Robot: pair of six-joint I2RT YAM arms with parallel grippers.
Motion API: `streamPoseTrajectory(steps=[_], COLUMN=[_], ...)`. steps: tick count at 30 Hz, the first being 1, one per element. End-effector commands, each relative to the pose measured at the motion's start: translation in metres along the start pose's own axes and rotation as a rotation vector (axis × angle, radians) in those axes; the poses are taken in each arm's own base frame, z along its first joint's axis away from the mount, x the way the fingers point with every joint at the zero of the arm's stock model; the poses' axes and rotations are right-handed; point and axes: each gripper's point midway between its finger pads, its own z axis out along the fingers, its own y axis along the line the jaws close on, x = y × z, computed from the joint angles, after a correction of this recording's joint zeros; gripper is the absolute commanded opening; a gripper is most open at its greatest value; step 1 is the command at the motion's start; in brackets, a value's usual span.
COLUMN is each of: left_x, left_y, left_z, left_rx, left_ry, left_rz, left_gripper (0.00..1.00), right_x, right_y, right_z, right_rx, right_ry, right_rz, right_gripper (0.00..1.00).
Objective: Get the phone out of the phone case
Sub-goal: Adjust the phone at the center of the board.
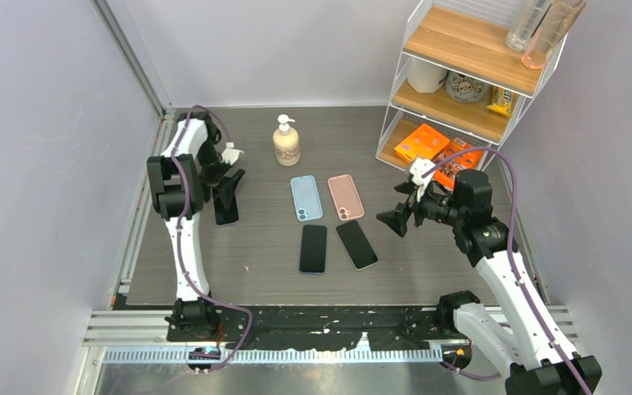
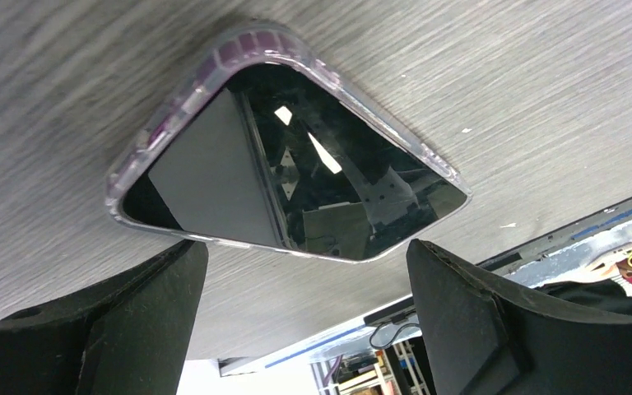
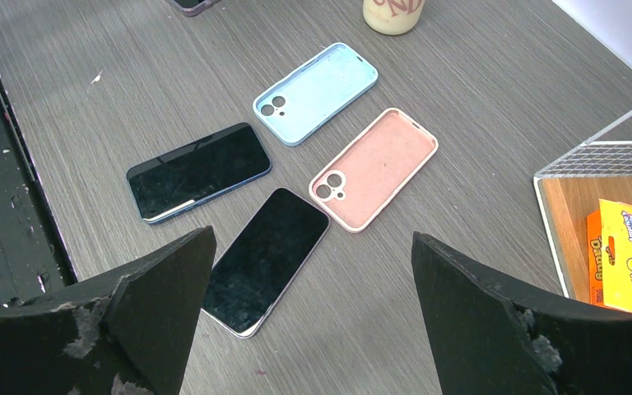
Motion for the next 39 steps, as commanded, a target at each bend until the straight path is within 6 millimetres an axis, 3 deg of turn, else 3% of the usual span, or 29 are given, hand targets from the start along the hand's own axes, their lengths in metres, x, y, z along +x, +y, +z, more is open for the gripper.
streamPoseTrajectory(steps=[1, 10, 12, 29, 39], left_x=[0.002, 0.0, -0.004, 0.001, -0.009], left_y=[-0.013, -0.018, -0.026, -0.038, -0.052], left_z=[-0.004, -0.004, 0.0, 0.001, -0.006], left_rx=[0.022, -0.015, -0.044, -0.331, -0.342], left_ry=[0.036, 0.046, 0.058, 0.132, 0.144], left_rz=[0.019, 0.03, 0.069, 0.355, 0.372], left_gripper=[0.99, 0.96, 0.96, 1.0, 1.0], right_x=[-0.009, -0.009, -0.01, -0.01, -0.011], right_y=[-0.003, -0.003, -0.003, -0.003, -0.002], right_z=[0.0, -0.001, -0.001, -0.001, -0.002], right_rx=[0.003, 0.004, 0.004, 0.007, 0.006], right_ry=[-0.021, -0.022, -0.022, -0.023, -0.028], right_rz=[-0.016, -0.021, -0.021, -0.023, -0.022], right_gripper=[0.95, 0.96, 0.96, 0.95, 0.96])
